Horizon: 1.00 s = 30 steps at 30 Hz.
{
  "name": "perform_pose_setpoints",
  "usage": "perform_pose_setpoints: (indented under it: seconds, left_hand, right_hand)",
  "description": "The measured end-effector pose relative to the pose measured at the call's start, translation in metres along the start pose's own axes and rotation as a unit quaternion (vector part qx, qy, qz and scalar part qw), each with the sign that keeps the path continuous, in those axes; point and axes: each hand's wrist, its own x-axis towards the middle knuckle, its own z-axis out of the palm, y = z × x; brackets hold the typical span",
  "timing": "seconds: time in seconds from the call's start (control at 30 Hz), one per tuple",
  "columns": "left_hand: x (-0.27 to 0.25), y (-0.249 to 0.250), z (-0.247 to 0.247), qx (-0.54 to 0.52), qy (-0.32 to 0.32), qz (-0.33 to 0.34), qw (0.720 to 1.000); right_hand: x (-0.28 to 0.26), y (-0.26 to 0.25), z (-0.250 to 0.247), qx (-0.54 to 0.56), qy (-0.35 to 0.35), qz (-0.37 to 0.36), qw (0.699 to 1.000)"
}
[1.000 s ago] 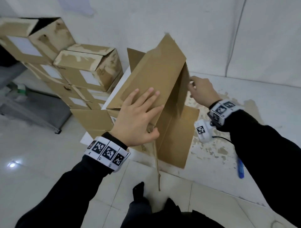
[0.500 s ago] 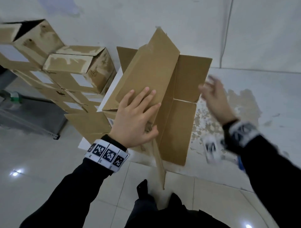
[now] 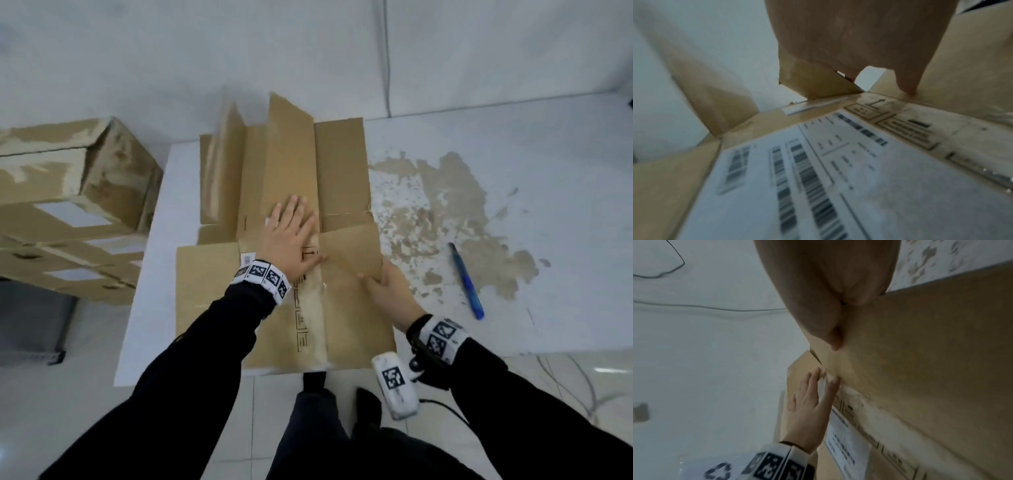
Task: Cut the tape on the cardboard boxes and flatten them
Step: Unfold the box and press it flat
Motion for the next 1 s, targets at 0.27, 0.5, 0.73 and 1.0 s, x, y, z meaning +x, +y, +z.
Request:
perform_pose_setpoints:
  seconds: [0.27,0.5,0.73,1.0]
  left_hand:
    - [0.013,0.001,0.034,-0.022,-0.067,0.032,0.997]
    - [-0.047,-0.003,0.077,-0.173,-0.106,-0.017,0.979]
    - [-0.088,-0.108,0.123,-0.236,-0.162,-0.066,0.956]
    - [-0.034,-0.128,0.073,-0.305,0.019,-0.126,0.944]
  right_hand:
    - [0.032,0.007,0.01,-0.106,0.065,0.075,0.989]
    - [0.028,0.002,0.093,-0.423,-0.062,-0.087,0.9]
    - [0.039,0.024,0.086,-0.46,-0.056,-0.073,0.883]
    - [0.094,-0.039,0.089,-0.413,0.053,-0.075,0.906]
